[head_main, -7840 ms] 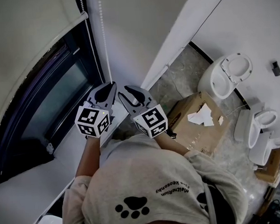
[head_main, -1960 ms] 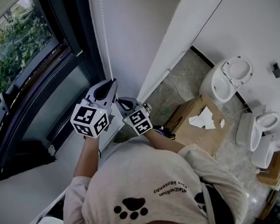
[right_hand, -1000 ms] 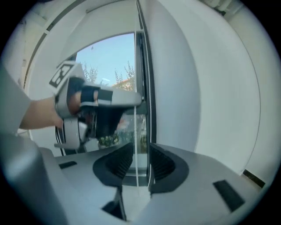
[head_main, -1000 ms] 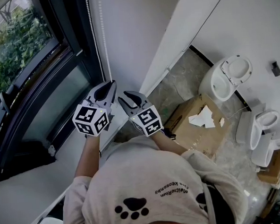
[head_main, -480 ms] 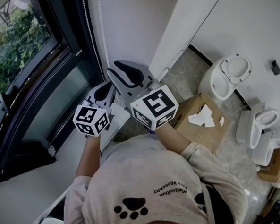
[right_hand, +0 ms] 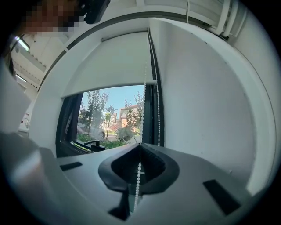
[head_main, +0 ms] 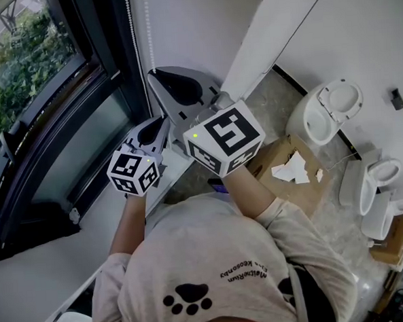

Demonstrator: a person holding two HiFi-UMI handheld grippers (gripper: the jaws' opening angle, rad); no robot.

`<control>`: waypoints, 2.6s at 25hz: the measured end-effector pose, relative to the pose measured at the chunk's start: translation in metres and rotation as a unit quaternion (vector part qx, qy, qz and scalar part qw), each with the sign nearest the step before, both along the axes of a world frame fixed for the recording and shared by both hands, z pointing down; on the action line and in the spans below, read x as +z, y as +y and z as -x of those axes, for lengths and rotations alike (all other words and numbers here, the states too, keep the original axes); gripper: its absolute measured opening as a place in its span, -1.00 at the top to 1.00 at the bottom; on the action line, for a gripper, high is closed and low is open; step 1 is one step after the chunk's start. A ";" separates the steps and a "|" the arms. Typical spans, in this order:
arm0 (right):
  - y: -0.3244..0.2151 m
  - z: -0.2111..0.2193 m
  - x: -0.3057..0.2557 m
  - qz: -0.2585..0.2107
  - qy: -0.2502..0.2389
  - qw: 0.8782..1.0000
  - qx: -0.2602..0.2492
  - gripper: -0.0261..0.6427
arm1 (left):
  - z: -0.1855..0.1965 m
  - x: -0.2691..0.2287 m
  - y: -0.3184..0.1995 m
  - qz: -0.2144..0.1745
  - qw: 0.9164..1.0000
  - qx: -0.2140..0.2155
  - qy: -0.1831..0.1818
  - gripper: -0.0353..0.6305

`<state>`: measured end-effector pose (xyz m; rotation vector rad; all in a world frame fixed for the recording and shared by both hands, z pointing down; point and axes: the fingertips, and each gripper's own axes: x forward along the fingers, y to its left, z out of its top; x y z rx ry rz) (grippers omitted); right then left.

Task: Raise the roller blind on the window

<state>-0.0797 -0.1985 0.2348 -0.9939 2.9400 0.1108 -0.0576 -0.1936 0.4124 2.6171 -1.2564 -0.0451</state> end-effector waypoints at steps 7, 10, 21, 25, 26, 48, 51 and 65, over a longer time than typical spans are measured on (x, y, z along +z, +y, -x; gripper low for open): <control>0.002 -0.004 0.016 0.011 -0.003 1.000 0.004 0.89 | -0.003 0.016 0.003 -0.003 1.000 0.002 -0.031 0.87; 0.004 -0.003 0.037 0.028 0.005 1.000 0.004 0.89 | 0.000 0.036 0.005 0.013 0.999 -0.003 -0.033 0.87; 0.005 -0.002 0.115 0.073 0.038 0.996 0.018 0.89 | 0.003 0.113 0.017 0.065 0.995 -0.005 -0.076 0.87; 0.007 -0.002 0.137 0.086 0.049 0.995 0.019 0.89 | 0.003 0.135 0.022 0.083 0.992 -0.006 -0.090 0.87; 0.008 -0.002 0.142 0.088 0.052 0.995 0.019 0.89 | 0.004 0.139 0.023 0.087 0.992 -0.006 -0.092 0.87; 0.009 -0.005 0.158 0.098 0.046 0.994 0.022 0.89 | 0.029 0.080 0.018 0.064 0.997 -0.028 -0.018 0.56; 0.008 -0.005 0.158 0.097 0.047 0.994 0.022 0.89 | 0.035 0.037 0.014 0.029 0.999 -0.033 -0.028 0.59; 0.006 -0.002 0.159 0.094 0.050 0.994 0.021 0.89 | 0.020 -0.137 0.006 -0.107 0.993 0.018 -0.045 0.61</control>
